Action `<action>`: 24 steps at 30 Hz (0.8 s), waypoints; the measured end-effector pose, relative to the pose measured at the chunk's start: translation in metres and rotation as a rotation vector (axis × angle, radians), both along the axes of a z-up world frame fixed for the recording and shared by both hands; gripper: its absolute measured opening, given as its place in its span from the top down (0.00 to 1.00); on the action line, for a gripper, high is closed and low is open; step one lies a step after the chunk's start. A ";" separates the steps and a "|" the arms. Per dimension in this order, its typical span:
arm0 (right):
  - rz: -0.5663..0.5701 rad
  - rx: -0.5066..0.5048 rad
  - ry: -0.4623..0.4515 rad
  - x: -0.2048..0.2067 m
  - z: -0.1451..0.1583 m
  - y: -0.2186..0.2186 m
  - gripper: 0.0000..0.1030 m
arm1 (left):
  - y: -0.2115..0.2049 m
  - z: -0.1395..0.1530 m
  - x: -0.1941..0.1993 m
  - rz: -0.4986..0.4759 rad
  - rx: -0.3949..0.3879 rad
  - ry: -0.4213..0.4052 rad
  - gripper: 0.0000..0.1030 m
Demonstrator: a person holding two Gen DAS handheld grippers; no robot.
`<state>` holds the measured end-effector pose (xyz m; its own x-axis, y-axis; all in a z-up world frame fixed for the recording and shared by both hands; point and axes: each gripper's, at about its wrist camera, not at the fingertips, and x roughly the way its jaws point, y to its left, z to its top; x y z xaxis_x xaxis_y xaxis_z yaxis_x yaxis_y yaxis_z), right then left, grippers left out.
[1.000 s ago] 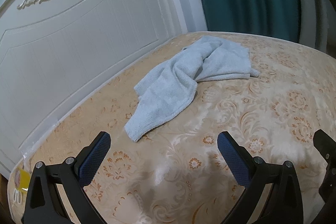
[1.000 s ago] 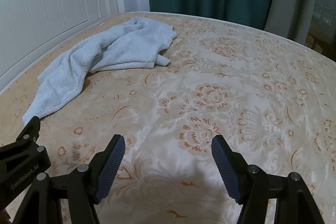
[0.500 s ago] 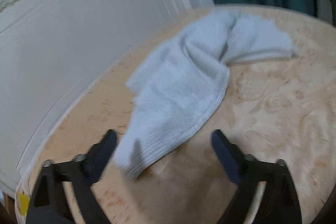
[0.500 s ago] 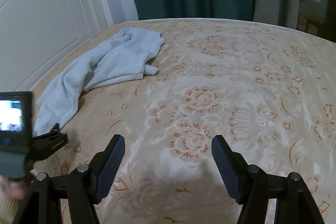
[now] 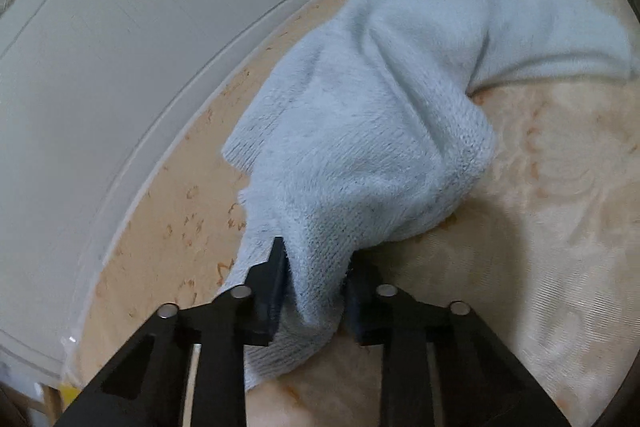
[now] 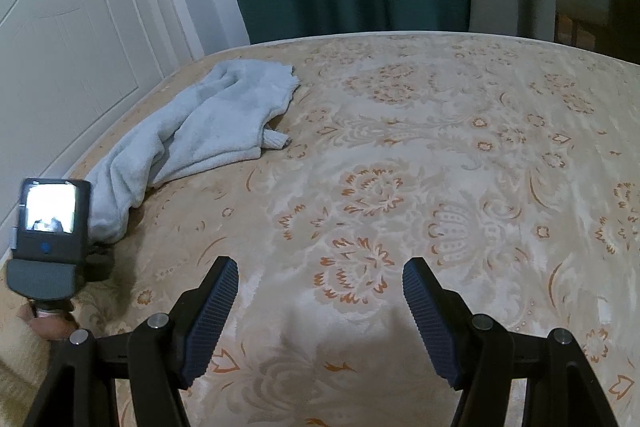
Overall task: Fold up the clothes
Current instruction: 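Grasp the sweater hem with the left gripper and lift it, then grasp the sweater edge with the right gripper while the left gripper holds the hem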
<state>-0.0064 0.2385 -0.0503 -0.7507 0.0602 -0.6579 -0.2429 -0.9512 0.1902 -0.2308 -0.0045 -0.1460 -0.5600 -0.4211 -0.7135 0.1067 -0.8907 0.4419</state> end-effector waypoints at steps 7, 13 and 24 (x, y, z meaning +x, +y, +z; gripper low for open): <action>0.035 -0.062 -0.022 -0.006 -0.006 -0.007 0.32 | 0.005 0.052 0.098 -0.145 0.219 0.008 0.82; 0.085 -0.050 -0.039 -0.004 -0.003 -0.015 0.31 | -0.011 0.072 0.185 -0.155 0.358 -0.053 0.91; 0.160 -0.126 -0.174 -0.012 -0.027 -0.022 0.31 | -0.022 0.078 0.240 -0.116 0.415 -0.136 0.91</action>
